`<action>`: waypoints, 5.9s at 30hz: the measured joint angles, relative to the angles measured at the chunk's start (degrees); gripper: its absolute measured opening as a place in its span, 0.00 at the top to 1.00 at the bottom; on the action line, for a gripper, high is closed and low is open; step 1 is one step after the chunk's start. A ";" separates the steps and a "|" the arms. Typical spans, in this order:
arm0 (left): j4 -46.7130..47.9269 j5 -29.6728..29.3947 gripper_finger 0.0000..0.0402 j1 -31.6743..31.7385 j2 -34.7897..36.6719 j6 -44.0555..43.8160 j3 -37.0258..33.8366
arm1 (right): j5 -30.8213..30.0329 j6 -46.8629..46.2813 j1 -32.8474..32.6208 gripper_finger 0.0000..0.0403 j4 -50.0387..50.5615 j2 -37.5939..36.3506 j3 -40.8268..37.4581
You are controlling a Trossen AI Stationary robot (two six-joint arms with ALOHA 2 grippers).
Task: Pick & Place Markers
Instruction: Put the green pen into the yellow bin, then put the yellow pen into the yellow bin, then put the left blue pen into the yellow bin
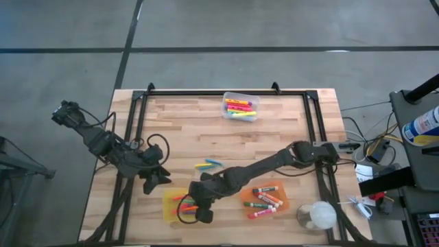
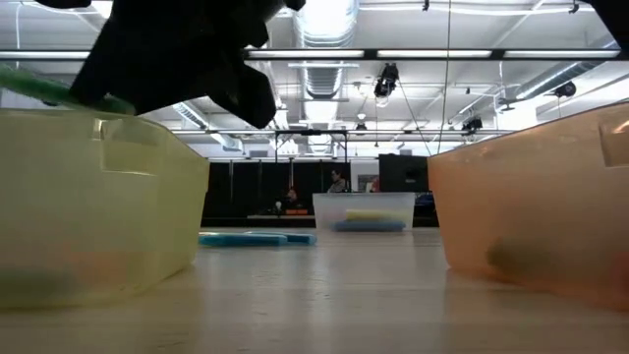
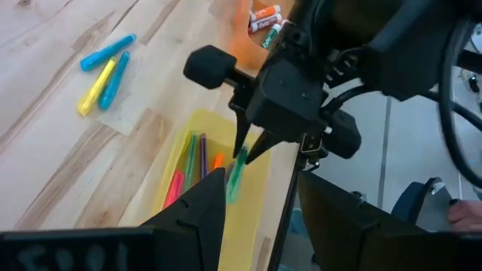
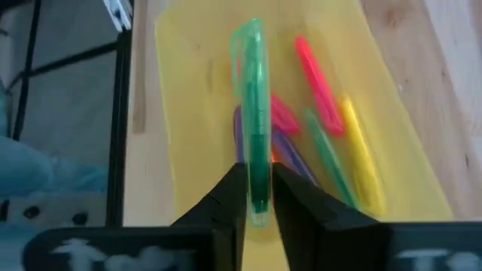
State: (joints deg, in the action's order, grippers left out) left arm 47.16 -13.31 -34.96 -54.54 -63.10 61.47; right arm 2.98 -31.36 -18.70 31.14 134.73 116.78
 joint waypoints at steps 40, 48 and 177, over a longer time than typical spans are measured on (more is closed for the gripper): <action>-2.76 -2.69 0.60 13.46 -1.84 17.39 -7.15 | -23.13 -14.67 0.17 0.73 20.86 -13.65 17.87; -5.51 9.16 0.60 24.61 -7.93 23.39 -7.19 | -27.04 -13.45 0.17 0.74 20.80 -18.49 17.81; -0.08 13.67 0.61 -4.02 -23.78 13.34 -2.89 | -29.60 -30.20 5.41 0.86 26.09 -23.86 1.81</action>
State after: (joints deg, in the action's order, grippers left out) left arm 47.08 0.35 -38.98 -78.32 -49.77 58.59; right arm -26.63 -61.56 -13.28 57.23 110.87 118.59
